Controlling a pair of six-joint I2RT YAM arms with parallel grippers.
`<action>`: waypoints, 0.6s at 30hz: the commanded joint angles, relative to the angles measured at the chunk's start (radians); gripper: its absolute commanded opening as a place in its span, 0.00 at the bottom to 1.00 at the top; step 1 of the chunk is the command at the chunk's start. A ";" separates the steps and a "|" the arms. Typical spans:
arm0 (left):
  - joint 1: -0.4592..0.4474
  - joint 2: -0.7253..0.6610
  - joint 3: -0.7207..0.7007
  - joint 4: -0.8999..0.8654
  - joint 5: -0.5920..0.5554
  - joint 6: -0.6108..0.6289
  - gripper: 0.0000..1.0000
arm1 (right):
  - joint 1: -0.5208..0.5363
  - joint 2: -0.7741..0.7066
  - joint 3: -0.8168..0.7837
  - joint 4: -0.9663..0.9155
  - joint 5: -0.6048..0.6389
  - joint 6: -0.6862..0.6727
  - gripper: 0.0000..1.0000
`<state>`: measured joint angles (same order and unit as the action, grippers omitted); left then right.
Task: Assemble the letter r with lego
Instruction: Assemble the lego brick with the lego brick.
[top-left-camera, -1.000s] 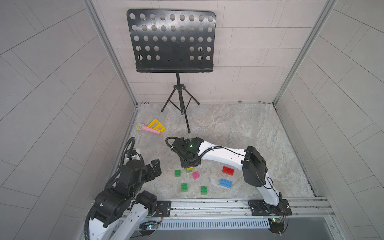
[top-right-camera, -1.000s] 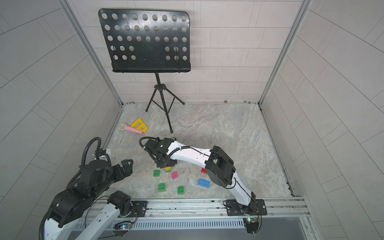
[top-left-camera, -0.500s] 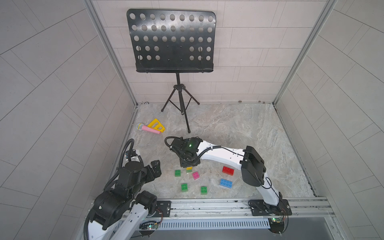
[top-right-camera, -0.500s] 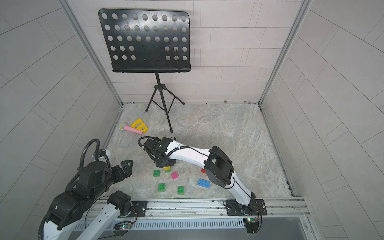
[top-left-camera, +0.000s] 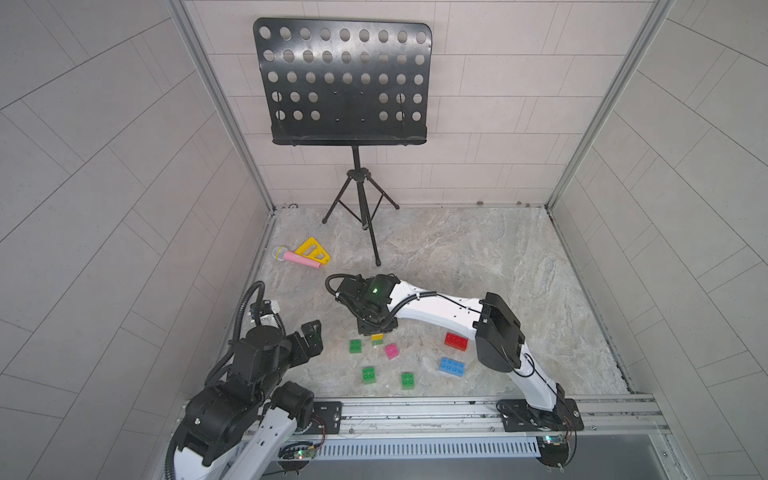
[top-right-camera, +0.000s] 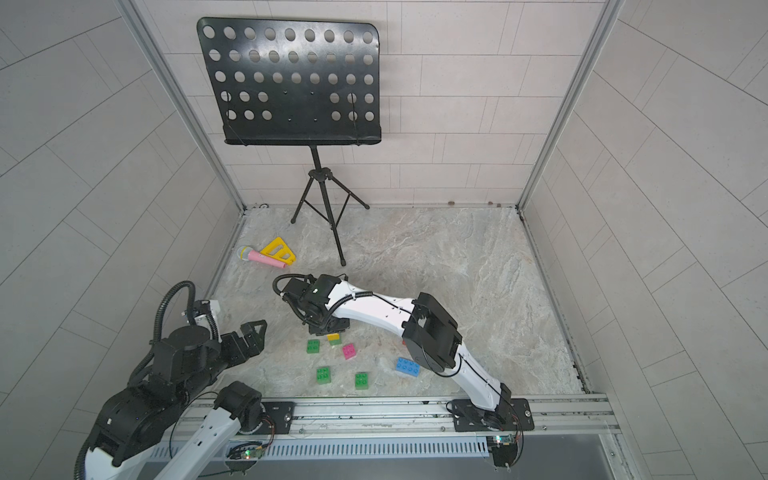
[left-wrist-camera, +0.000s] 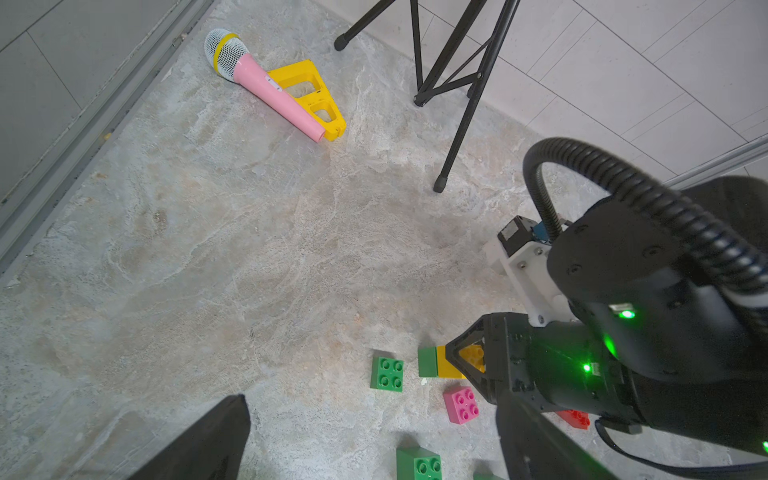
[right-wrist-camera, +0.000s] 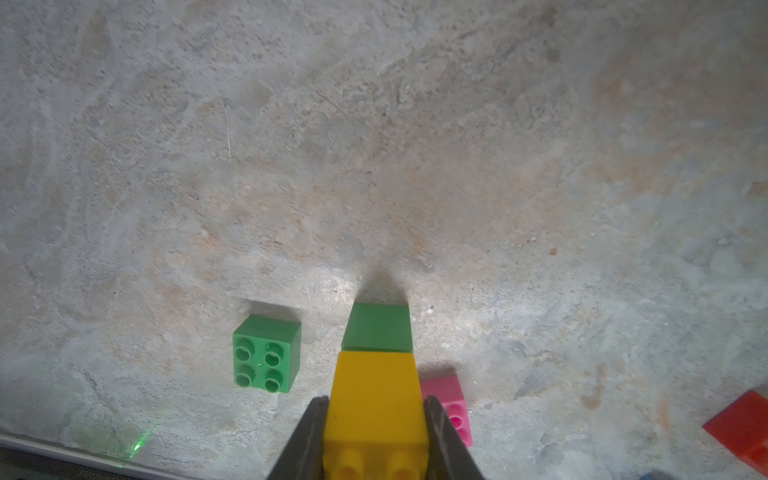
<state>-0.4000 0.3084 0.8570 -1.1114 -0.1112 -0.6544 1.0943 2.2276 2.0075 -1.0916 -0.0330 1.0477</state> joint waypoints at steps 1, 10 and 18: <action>-0.001 -0.012 -0.012 0.011 -0.003 0.007 1.00 | 0.010 0.047 0.003 -0.073 0.035 0.016 0.00; -0.001 -0.017 -0.013 0.017 0.002 0.010 1.00 | 0.009 0.094 -0.014 -0.097 0.033 0.012 0.00; -0.001 -0.023 -0.015 0.022 0.006 0.018 1.00 | -0.006 0.188 -0.042 -0.083 -0.066 -0.032 0.00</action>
<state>-0.4000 0.2985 0.8520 -1.1042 -0.0994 -0.6514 1.0920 2.2669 2.0415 -1.1156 -0.0444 1.0313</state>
